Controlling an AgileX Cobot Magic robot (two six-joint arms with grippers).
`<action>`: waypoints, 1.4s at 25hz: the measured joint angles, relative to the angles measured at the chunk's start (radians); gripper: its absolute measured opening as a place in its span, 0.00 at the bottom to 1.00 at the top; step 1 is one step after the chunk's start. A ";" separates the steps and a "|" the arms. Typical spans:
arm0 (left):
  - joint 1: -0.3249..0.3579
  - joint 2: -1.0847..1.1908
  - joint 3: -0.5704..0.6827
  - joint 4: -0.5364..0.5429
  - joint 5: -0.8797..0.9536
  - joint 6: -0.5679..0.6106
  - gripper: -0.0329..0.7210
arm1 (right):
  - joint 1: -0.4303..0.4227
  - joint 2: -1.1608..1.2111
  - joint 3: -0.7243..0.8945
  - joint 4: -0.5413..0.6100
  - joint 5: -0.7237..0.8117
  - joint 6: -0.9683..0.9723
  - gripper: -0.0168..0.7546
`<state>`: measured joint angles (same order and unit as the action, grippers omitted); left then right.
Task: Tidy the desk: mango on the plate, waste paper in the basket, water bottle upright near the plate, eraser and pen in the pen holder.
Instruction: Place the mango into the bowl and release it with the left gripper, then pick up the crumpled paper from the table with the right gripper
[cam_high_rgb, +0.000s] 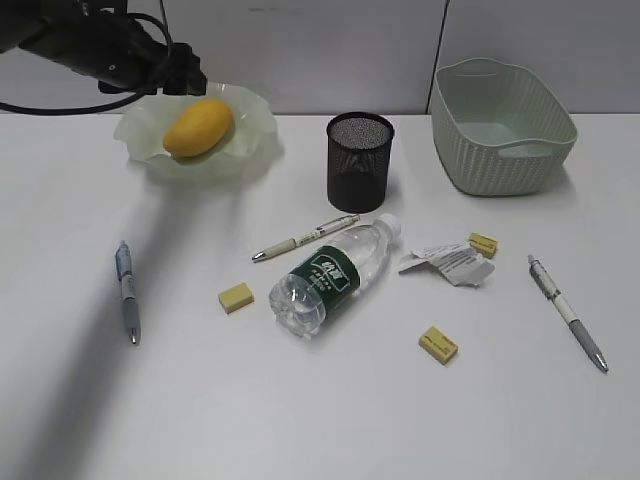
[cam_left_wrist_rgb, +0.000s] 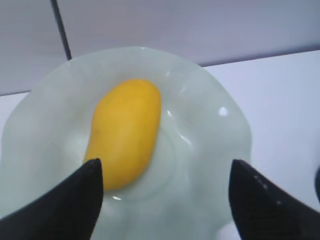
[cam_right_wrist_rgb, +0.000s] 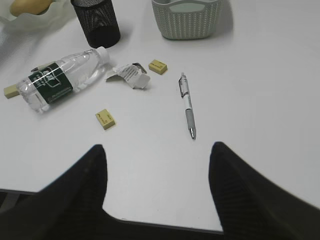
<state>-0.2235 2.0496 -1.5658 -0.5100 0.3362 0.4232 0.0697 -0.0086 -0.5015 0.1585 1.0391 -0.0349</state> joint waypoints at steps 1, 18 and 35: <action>0.000 -0.014 -0.001 0.001 0.047 0.000 0.81 | 0.000 0.000 0.000 0.000 0.000 0.000 0.68; -0.001 -0.366 0.083 0.059 0.610 -0.022 0.70 | 0.000 0.259 -0.038 -0.075 -0.042 0.000 0.68; 0.000 -1.290 0.814 0.121 0.455 -0.126 0.67 | 0.011 1.049 -0.227 -0.095 -0.382 -0.041 0.68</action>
<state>-0.2236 0.7596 -0.7522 -0.3886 0.7914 0.2969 0.0805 1.0404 -0.7285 0.0636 0.6572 -0.0760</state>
